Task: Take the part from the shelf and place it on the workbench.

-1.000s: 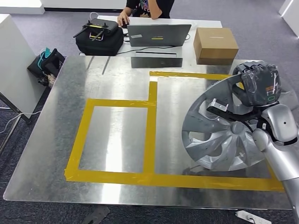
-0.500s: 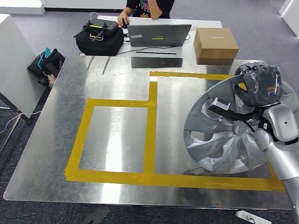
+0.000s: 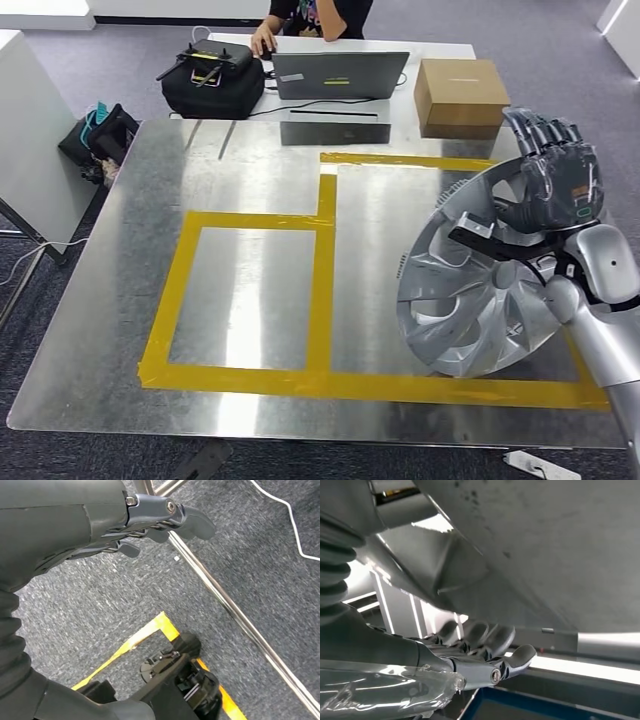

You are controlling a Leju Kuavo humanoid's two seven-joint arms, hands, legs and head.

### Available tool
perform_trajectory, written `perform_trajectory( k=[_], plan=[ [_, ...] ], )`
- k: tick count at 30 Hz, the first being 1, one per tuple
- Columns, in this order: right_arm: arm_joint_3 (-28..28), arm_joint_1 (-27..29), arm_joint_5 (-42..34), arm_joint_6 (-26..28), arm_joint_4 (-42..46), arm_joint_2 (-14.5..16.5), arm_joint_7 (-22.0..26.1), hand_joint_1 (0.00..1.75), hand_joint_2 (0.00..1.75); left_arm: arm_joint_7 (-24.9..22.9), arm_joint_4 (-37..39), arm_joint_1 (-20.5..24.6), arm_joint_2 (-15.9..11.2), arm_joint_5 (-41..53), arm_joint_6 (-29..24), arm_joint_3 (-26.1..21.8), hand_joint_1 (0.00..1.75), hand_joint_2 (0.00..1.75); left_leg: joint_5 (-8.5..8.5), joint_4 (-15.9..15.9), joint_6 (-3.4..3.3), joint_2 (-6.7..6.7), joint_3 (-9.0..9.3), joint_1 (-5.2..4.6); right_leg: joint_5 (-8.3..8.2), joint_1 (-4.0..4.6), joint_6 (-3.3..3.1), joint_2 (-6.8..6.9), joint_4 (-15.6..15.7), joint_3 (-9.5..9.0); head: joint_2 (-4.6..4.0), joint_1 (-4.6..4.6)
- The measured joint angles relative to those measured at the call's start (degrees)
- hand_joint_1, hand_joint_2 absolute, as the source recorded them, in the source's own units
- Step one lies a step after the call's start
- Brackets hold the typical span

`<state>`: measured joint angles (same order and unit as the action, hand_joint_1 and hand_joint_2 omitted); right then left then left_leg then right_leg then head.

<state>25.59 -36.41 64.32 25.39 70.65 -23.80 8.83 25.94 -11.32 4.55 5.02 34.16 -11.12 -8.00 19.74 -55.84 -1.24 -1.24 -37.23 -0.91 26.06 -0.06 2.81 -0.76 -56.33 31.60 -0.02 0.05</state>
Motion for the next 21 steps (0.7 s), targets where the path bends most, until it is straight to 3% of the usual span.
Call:
perform_trajectory(
  k=[13, 21],
  plan=[
    [0.0, -4.1, -5.6, -20.6, -6.6, 0.0, -9.4, 0.00, 0.00, -1.4, 0.0, -0.5, -0.2, 0.2, -0.4, -0.4, 0.00, 1.75, -0.08, 0.0, -0.08, -0.01, -0.09, -0.02, -0.04, -0.01, 0.03, 0.02, 0.0, 0.06, 0.00, 0.00],
    [0.3, -6.9, -8.0, -26.6, -10.4, 0.1, -13.1, 0.00, 0.00, -2.1, 0.0, -0.7, -0.4, 0.2, -0.1, -0.6, 0.00, 1.75, -0.13, 0.0, -0.08, -0.02, -0.18, -0.02, -0.08, -0.01, 0.02, 0.04, 0.0, 0.17, 0.00, 0.01]
  ],
)
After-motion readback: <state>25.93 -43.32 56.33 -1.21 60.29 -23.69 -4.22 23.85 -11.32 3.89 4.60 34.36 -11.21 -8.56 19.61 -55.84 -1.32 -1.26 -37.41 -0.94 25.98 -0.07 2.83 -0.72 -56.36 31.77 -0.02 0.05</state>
